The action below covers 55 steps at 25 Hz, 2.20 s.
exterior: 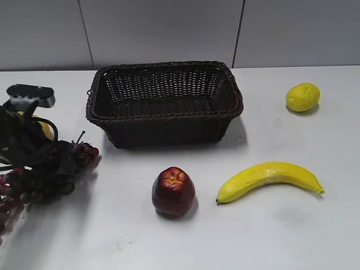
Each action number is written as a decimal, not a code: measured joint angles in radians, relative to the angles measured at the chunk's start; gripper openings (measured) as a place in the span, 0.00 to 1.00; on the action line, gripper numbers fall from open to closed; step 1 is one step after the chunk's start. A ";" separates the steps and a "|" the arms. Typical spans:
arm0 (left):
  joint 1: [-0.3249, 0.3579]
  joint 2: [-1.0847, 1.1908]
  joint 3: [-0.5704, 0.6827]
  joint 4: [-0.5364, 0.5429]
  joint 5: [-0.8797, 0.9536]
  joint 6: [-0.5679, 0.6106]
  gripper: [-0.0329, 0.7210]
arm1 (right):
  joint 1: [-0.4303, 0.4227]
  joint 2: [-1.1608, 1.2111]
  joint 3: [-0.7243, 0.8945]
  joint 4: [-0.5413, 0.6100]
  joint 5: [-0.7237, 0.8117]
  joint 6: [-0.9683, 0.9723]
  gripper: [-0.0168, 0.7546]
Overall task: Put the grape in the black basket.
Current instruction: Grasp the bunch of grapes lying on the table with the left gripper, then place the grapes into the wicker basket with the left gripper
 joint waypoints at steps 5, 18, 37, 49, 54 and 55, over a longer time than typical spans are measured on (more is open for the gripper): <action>-0.001 0.088 -0.055 0.002 0.000 0.000 0.83 | 0.000 0.000 0.000 0.000 0.000 0.000 0.79; -0.001 0.087 -0.070 0.004 0.083 0.000 0.45 | 0.000 0.000 0.000 0.000 0.000 0.000 0.79; -0.054 -0.184 -0.747 -0.018 0.324 0.000 0.43 | 0.000 0.000 0.000 0.000 0.000 0.000 0.79; -0.197 0.021 -0.855 -0.037 0.142 0.000 0.43 | 0.000 0.000 0.000 0.000 0.000 0.000 0.79; -0.209 0.172 -0.855 -0.041 0.133 0.000 0.43 | 0.000 0.000 0.000 0.000 0.000 0.000 0.79; -0.211 0.206 -0.855 -0.041 0.131 0.000 0.43 | 0.000 0.000 0.000 0.000 0.000 0.000 0.79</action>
